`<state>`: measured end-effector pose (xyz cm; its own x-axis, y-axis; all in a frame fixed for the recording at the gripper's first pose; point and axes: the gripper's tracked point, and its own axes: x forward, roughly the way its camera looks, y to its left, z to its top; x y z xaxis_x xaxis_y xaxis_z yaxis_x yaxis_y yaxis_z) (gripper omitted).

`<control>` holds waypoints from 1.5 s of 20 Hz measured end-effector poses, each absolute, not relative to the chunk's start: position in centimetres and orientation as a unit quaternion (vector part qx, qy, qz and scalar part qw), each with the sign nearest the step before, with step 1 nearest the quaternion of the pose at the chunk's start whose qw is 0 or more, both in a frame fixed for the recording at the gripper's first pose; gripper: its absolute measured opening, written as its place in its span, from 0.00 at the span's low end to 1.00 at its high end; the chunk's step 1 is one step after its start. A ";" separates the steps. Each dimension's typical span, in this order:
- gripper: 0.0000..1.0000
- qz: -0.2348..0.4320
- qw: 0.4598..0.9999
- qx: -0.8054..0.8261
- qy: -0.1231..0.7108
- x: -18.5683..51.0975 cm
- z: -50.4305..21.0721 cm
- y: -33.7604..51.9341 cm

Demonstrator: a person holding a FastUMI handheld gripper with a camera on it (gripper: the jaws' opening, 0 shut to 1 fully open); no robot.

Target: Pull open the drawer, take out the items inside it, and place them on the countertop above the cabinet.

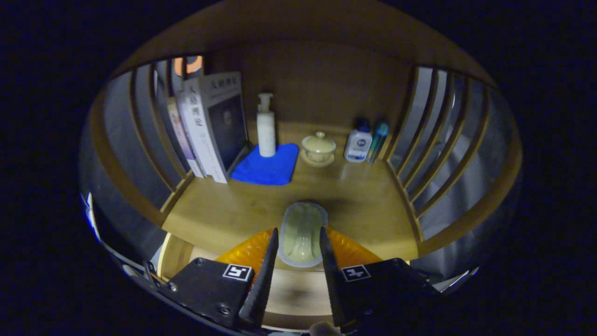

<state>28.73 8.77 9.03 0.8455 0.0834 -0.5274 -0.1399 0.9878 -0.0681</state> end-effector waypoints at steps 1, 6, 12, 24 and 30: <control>0.65 0.056 0.966 -0.046 0.249 27.6 9.7 9.0; 0.98 0.050 0.990 -0.039 0.128 20.5 12.0 8.1; 0.98 0.056 0.997 -0.018 0.059 12.3 7.8 6.6; 0.99 0.037 0.998 0.021 0.049 6.0 -7.1 6.1; 0.98 0.037 0.996 0.011 0.075 9.0 -12.1 7.9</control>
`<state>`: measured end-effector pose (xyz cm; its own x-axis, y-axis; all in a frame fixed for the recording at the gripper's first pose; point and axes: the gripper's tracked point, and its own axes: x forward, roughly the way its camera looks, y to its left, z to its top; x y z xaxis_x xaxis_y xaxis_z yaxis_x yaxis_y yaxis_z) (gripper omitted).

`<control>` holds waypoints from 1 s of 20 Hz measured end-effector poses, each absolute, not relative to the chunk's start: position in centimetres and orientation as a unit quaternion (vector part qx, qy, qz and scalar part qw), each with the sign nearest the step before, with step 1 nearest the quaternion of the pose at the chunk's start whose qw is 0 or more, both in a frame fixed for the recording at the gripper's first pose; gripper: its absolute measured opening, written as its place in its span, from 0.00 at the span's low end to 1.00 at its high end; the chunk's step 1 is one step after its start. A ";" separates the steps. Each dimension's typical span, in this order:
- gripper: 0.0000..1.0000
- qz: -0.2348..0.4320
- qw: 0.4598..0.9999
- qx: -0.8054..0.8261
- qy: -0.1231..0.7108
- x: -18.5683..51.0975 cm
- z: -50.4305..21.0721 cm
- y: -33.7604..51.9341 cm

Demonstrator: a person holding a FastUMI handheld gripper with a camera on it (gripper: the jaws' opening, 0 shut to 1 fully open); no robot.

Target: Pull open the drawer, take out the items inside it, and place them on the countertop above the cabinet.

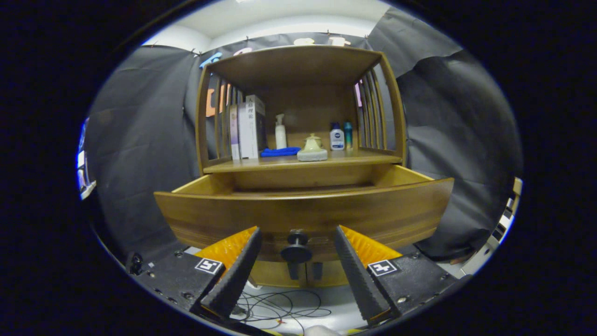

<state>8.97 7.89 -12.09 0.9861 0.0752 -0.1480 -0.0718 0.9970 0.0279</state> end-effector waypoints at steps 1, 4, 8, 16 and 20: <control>0.99 0.031 0.996 0.010 0.080 9.3 -12.4 7.8; 0.98 0.023 0.996 0.014 0.086 10.9 -13.4 7.7; 0.98 0.014 0.997 0.000 0.081 11.7 -13.7 7.9; 0.96 0.006 0.998 -0.012 0.065 11.8 -13.4 8.4; 0.95 0.007 0.998 -0.011 0.068 13.3 -13.2 8.6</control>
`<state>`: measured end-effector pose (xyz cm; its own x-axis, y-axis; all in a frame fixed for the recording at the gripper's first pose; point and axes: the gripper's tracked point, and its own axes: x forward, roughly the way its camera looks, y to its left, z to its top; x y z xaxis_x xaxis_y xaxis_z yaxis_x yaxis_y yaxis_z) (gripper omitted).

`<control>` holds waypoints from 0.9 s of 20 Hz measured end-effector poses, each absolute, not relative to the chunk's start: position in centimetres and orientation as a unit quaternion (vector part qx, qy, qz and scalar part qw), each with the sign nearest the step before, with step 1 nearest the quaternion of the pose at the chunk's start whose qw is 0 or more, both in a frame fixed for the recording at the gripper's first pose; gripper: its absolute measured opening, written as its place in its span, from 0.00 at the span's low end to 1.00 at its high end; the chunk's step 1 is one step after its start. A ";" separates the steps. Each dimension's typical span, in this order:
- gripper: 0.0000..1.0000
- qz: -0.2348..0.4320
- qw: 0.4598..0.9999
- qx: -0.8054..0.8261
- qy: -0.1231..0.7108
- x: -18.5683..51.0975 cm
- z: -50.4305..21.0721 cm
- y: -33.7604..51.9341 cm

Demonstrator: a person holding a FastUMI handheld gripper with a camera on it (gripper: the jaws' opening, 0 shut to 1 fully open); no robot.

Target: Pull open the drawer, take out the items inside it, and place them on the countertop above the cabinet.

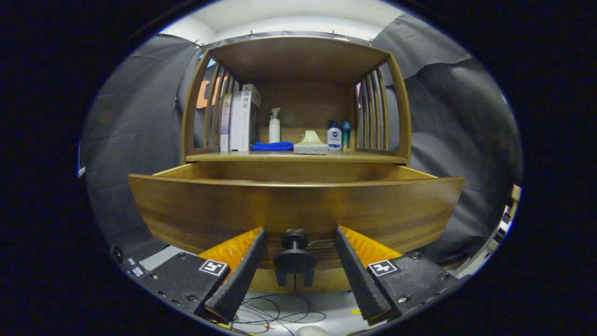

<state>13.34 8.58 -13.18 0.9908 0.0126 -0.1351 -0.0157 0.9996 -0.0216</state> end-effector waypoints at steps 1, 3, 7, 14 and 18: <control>0.95 0.009 0.998 -0.012 0.065 14.0 -12.8 8.6; 0.95 0.008 0.998 -0.014 0.066 15.4 -12.5 8.6; 0.96 0.004 0.998 -0.013 0.062 17.4 -12.3 9.0; 0.95 0.005 0.998 -0.013 0.059 21.6 -11.8 9.1; 0.96 0.005 0.998 -0.016 0.056 23.6 -11.8 9.2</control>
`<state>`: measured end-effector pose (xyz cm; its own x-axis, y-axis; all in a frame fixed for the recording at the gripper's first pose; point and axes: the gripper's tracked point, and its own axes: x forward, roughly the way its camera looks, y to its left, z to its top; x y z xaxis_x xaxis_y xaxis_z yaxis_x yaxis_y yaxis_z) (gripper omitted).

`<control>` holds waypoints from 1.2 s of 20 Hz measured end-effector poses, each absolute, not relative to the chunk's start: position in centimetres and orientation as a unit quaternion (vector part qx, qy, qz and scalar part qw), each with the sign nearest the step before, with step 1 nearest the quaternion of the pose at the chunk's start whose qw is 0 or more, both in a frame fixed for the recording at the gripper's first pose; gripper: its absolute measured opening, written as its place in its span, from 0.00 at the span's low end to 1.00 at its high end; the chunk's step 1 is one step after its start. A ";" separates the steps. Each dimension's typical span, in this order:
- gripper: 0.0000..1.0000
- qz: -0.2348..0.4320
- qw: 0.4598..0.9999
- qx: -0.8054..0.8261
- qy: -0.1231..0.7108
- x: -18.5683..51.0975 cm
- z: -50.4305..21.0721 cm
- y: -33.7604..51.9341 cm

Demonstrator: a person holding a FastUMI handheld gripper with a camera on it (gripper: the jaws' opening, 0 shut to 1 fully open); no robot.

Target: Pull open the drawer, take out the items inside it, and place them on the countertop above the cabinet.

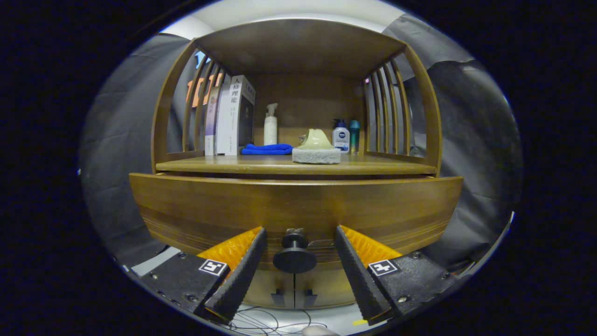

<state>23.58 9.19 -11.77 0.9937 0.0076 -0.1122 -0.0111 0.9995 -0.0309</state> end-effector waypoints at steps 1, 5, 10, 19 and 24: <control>0.95 0.005 0.998 -0.017 0.054 24.1 -11.8 9.2; 0.96 0.003 0.998 -0.019 0.056 25.9 -11.5 9.3; 0.96 0.006 0.998 -0.019 0.058 28.1 -11.6 9.3; 0.96 0.005 0.997 -0.027 0.073 28.3 -12.0 9.0; 0.96 0.016 0.996 -0.009 0.085 25.1 -10.8 8.3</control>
